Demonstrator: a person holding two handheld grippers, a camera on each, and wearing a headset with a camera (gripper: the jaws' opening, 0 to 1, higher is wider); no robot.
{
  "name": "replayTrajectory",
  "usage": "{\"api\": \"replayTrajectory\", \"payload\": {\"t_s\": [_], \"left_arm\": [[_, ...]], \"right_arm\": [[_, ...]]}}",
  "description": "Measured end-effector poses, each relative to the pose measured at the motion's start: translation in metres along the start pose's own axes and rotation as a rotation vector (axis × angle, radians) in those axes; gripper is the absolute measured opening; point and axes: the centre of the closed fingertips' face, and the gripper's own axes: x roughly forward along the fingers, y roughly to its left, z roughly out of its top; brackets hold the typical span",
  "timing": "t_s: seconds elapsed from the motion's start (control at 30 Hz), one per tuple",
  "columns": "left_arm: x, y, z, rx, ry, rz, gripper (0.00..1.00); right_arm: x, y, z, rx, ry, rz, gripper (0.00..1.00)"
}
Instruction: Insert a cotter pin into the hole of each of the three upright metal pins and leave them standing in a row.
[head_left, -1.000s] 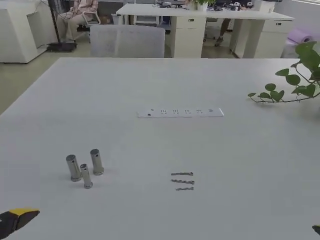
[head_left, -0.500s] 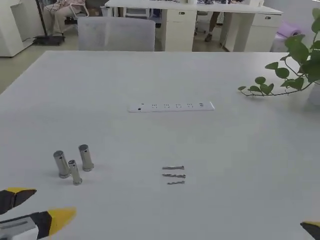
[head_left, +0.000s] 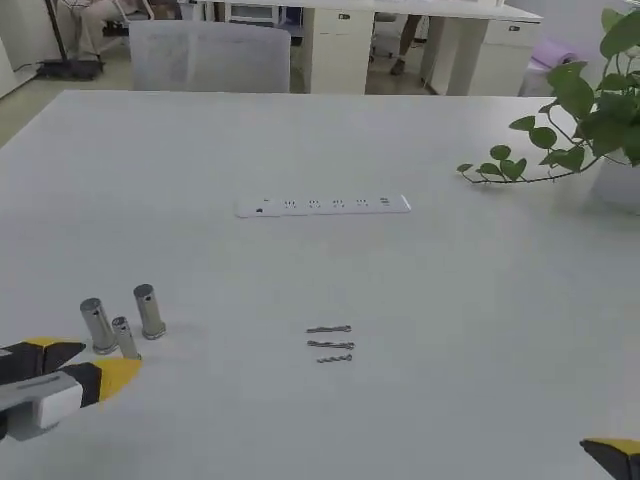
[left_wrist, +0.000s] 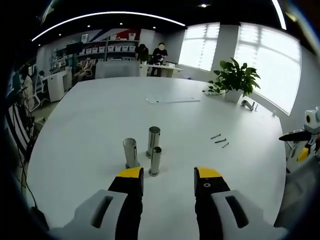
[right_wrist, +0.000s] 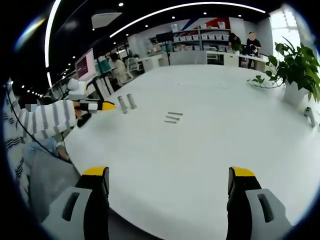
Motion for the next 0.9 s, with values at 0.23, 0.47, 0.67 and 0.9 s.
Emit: {"api": "replayTrajectory", "payload": {"t_s": [0.23, 0.47, 0.67, 0.9], "left_arm": [[0.013, 0.003, 0.003, -0.040, -0.005, -0.013, 0.32], [0.026, 0.002, -0.004, -0.026, 0.017, -0.012, 0.28], [0.037, 0.007, -0.003, -0.046, 0.014, -0.002, 0.25], [0.045, 0.012, -0.002, -0.035, 0.023, 0.014, 0.22]], "right_arm": [[0.000, 0.001, 0.000, -0.005, 0.009, 0.007, 1.00], [0.001, 0.003, 0.000, -0.019, 0.011, 0.010, 1.00], [0.001, 0.005, -0.003, -0.021, 0.024, 0.020, 1.00], [0.002, 0.006, -0.004, -0.016, 0.027, 0.019, 1.00]]}}
